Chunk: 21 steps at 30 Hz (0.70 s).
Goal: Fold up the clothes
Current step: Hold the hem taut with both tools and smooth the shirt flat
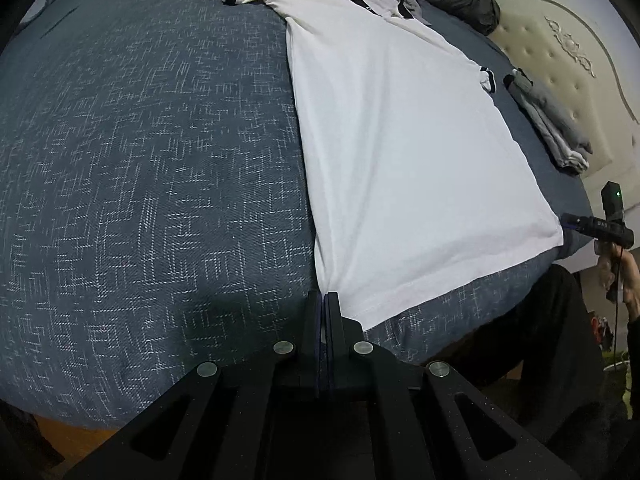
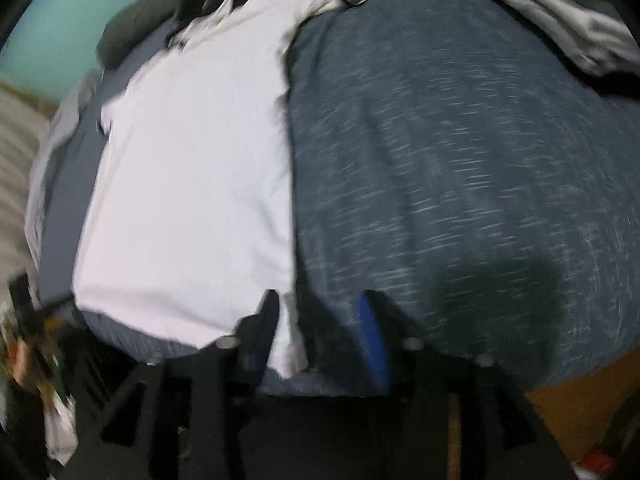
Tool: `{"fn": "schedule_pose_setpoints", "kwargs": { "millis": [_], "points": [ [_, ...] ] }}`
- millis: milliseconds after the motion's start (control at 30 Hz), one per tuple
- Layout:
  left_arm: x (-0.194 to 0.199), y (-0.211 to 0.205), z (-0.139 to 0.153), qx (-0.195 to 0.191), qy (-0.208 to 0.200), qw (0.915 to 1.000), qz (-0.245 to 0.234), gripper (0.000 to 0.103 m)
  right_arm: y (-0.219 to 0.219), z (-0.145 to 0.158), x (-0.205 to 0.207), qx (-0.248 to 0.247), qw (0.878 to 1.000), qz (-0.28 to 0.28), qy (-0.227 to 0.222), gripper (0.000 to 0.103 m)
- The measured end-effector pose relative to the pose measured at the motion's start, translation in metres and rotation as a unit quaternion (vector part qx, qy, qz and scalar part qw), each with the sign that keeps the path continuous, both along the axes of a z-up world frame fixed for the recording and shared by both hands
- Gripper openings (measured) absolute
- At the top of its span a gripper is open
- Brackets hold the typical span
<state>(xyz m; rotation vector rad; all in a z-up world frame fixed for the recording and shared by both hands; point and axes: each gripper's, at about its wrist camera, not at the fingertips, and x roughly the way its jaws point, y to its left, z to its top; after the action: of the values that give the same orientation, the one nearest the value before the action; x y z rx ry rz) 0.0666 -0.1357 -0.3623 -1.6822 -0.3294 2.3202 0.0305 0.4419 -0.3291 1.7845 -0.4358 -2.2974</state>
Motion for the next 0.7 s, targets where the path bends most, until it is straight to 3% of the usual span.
{"fn": "schedule_pose_setpoints", "kwargs": {
  "millis": [100,233,333,367,600,700],
  "points": [
    [0.001,0.001,-0.002,0.0,-0.001,1.0,0.0,0.002,0.003,-0.003,0.0,-0.032,0.999,-0.006,0.002,0.043],
    [0.001,-0.001,-0.003,0.0,-0.003,1.0,0.001,0.002,-0.015,-0.012,-0.006,-0.033,0.999,0.019,-0.014,0.043],
    [0.002,0.0,-0.001,0.004,-0.002,1.0,0.002,0.002,-0.03,-0.018,-0.005,-0.016,0.999,0.039,-0.027,0.005],
    [0.002,0.001,0.001,0.006,-0.002,1.0,0.0,0.002,-0.031,-0.015,-0.004,-0.014,0.999,0.043,-0.023,0.003],
    [0.008,0.029,0.018,0.01,0.016,0.9991,-0.037,0.001,0.013,0.025,0.005,-0.008,0.999,0.025,0.02,0.001],
    [0.009,0.029,0.014,0.006,0.014,0.9992,-0.038,0.002,0.016,0.026,0.006,0.001,1.0,0.022,0.02,0.001]
  ]
}}
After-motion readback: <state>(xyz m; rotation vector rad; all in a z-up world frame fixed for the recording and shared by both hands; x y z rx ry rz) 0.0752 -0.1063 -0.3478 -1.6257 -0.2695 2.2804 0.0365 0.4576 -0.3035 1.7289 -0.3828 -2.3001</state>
